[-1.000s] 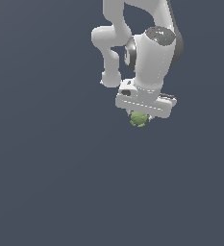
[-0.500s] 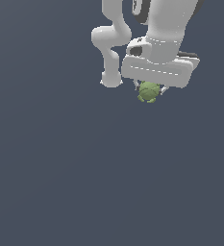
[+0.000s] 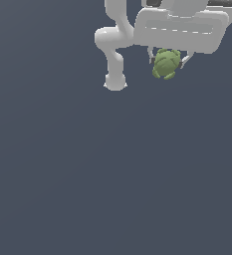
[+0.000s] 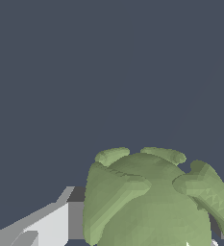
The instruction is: Pick up the object and move it to a goal position.
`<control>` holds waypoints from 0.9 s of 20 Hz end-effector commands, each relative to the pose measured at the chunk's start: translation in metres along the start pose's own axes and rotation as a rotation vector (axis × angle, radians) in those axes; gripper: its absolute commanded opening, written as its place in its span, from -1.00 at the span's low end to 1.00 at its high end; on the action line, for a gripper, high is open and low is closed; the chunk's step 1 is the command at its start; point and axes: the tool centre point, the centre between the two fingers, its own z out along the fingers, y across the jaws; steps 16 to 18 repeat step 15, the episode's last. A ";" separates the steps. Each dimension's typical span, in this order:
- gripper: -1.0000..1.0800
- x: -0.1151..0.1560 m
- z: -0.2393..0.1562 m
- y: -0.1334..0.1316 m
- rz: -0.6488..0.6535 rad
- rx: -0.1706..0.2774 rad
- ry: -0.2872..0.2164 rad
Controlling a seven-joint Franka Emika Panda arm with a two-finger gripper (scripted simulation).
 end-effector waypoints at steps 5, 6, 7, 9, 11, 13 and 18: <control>-1.00 -0.005 -0.035 -0.004 0.000 0.000 -0.002; -1.00 -0.006 -0.038 -0.004 0.000 0.000 -0.002; -1.00 -0.006 -0.041 -0.005 0.000 0.000 -0.002; -1.00 -0.007 -0.045 -0.005 0.000 0.000 -0.002; -1.00 -0.007 -0.047 -0.006 0.000 0.000 -0.002; -1.00 -0.006 -0.046 -0.006 0.000 0.000 -0.002; -1.00 -0.006 -0.046 -0.006 0.000 0.000 -0.002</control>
